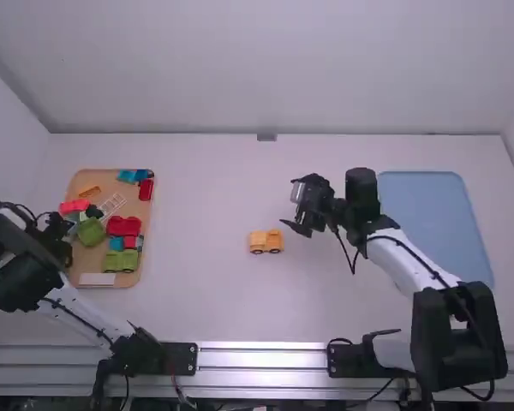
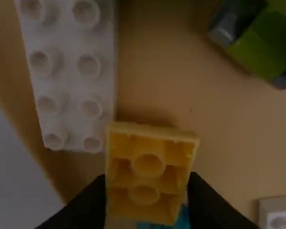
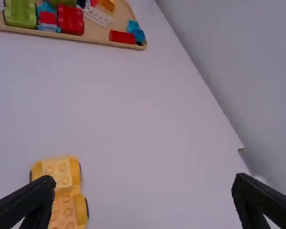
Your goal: Assemble lego blocks to make yellow taxi
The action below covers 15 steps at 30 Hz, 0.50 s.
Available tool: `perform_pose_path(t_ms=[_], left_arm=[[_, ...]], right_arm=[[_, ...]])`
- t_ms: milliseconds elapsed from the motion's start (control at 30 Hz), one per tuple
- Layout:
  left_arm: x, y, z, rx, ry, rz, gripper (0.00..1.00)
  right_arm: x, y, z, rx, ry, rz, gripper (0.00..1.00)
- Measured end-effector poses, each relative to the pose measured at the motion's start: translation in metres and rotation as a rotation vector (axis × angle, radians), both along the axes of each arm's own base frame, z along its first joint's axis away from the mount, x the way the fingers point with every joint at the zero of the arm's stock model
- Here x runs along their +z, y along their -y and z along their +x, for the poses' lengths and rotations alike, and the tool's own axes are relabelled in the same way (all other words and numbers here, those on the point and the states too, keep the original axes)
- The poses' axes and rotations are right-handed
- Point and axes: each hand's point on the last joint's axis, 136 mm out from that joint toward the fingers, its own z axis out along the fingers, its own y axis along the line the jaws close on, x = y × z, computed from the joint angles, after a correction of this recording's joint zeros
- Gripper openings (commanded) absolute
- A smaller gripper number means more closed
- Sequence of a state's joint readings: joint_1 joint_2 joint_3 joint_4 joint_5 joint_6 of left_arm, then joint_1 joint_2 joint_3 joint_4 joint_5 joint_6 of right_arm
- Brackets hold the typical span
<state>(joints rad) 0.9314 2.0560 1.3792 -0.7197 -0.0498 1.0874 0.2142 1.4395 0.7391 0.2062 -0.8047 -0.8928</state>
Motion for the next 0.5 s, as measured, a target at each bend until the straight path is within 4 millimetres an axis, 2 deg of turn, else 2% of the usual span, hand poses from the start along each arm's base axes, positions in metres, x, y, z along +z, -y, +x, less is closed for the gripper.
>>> perform_pose_path(t_ms=[167, 233, 300, 400, 500], left_arm=[[0.017, 0.005, -0.006, 0.094, -0.045, -0.038, 0.43], [0.03, 0.004, 0.002, 0.111, -0.021, -0.046, 0.56], [0.035, -0.001, 0.01, 0.123, 0.01, -0.035, 0.62], [0.036, -0.005, 0.016, 0.13, 0.039, -0.027, 0.65], [0.031, -0.007, 0.019, 0.128, 0.056, -0.016, 0.63]], right_arm=[[0.012, -0.002, 0.008, 0.0, 0.075, 0.016, 0.99], [0.013, -0.002, 0.008, 0.0, 0.081, 0.018, 0.99], [0.013, -0.002, 0.008, -0.001, 0.077, 0.017, 0.99], [0.01, -0.001, 0.006, 0.0, 0.061, 0.013, 0.99], [0.008, -0.001, 0.005, 0.001, 0.048, 0.011, 0.99]])
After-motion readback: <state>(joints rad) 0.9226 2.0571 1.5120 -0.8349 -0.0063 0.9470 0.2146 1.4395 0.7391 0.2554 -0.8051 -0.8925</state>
